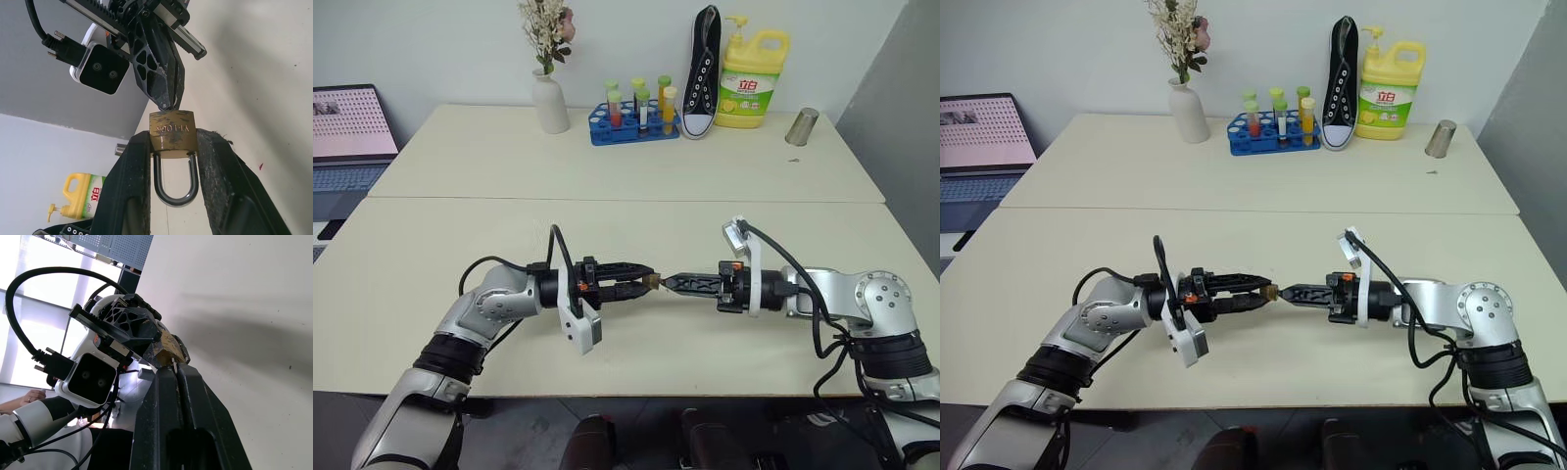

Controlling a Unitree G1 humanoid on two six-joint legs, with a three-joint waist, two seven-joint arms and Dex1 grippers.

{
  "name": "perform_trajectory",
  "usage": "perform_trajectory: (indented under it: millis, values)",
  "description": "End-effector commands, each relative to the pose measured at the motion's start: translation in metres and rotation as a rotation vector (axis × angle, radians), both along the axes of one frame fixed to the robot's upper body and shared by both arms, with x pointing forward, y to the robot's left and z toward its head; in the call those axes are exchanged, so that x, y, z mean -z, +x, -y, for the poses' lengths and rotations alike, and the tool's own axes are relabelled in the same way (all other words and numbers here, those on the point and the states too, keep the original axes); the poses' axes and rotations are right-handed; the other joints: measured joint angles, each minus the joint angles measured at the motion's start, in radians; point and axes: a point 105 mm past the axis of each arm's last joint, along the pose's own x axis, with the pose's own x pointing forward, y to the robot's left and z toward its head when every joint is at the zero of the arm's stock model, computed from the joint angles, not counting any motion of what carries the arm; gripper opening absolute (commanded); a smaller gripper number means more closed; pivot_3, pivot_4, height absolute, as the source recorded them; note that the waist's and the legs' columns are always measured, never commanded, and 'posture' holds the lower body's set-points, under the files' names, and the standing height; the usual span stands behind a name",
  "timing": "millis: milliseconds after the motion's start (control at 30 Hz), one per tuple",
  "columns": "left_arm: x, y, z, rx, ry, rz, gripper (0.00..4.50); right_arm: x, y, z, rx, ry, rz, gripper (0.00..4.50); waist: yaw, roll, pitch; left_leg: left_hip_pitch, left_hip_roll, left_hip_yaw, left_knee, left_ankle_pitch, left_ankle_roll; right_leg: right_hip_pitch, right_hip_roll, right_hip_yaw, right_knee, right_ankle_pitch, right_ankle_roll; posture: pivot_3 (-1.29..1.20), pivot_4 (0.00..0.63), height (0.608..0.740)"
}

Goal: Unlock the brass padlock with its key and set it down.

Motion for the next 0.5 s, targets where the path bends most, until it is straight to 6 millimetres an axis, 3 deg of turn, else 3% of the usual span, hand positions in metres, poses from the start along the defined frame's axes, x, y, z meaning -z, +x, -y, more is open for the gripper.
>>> perform_trajectory:
  millis: [33, 67, 167, 367, 500]
  values:
    - [-0.001, -0.013, 0.012, 0.087, 0.003, 0.034, 0.96, -0.020, 0.002, -0.003, 0.002, 0.040, 0.115, 0.00, 0.000, 0.000, 0.000, 0.000, 0.000, 0.000, 0.000, 0.000, 0.000, 0.000, 0.000, 0.000, 0.000, 0.000, 0.000, 0.00, 0.150, 0.740]
    - [-0.001, -0.013, 0.011, 0.086, 0.002, 0.033, 0.96, -0.021, 0.000, -0.004, -0.005, 0.040, 0.137, 0.00, 0.000, 0.000, 0.000, 0.000, 0.000, 0.000, 0.000, 0.000, 0.000, 0.000, 0.000, 0.000, 0.000, 0.000, 0.001, 0.00, 0.150, 0.740]
    - [-0.001, -0.013, 0.012, 0.084, -0.002, 0.032, 0.96, -0.022, 0.002, -0.003, 0.016, 0.028, 0.205, 0.62, 0.000, 0.000, 0.000, 0.000, 0.000, 0.000, 0.000, 0.000, 0.000, 0.000, 0.000, 0.000, 0.000, 0.000, 0.001, 0.00, 0.150, 0.740]
    - [-0.004, -0.014, 0.013, 0.084, -0.010, 0.033, 0.96, -0.020, -0.008, -0.001, -0.023, -0.001, 0.282, 2.70, 0.001, 0.000, 0.000, 0.000, 0.000, 0.000, 0.000, 0.000, 0.000, 0.000, 0.000, 0.000, 0.000, -0.001, 0.003, 0.00, 0.150, 0.740]
    - [-0.007, -0.014, 0.015, 0.086, -0.013, 0.033, 0.96, -0.016, -0.019, 0.003, -0.098, -0.111, 0.452, 4.13, 0.002, 0.000, 0.000, -0.001, 0.000, -0.001, 0.000, 0.000, 0.000, -0.001, -0.001, -0.001, -0.001, -0.002, 0.003, 0.00, 0.150, 0.740]
